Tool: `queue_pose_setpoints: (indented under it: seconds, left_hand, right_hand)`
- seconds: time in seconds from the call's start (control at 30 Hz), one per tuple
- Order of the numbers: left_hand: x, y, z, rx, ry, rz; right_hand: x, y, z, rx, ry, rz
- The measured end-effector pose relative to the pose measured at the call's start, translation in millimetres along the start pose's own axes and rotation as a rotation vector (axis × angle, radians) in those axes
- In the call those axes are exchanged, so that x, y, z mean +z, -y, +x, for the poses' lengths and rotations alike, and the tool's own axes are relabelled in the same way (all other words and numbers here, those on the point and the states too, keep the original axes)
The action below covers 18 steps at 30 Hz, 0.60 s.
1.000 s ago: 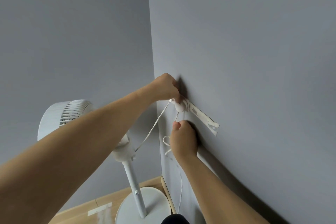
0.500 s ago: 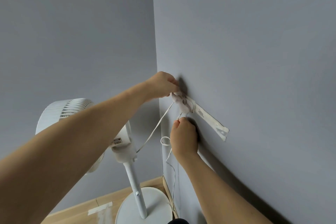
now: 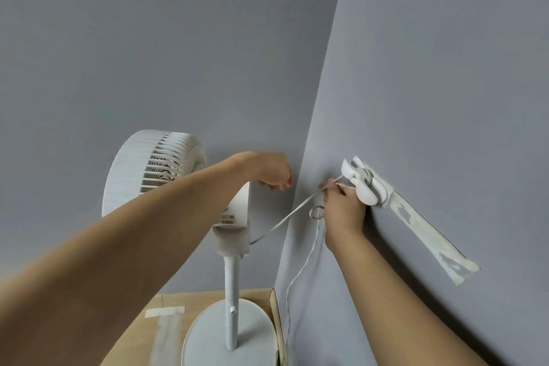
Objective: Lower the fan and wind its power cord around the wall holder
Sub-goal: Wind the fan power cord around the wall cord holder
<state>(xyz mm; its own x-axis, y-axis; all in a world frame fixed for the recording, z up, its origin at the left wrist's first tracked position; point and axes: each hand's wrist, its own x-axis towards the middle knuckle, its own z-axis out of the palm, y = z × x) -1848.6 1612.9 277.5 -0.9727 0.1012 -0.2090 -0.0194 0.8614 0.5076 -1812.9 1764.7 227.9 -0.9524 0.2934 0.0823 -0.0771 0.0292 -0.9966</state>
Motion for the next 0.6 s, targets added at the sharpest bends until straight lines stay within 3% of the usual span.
queue_pose_setpoints:
  seconds: [0.23, 0.6]
  left_hand:
    - [-1, -1, 15, -0.041, 0.148, 0.119]
    - [11, 3, 37, -0.045, 0.241, -0.042]
  right_hand:
    - [14, 13, 4, 0.217, 0.029, 0.567]
    - [25, 20, 4, 0.19, -0.031, 0.717]
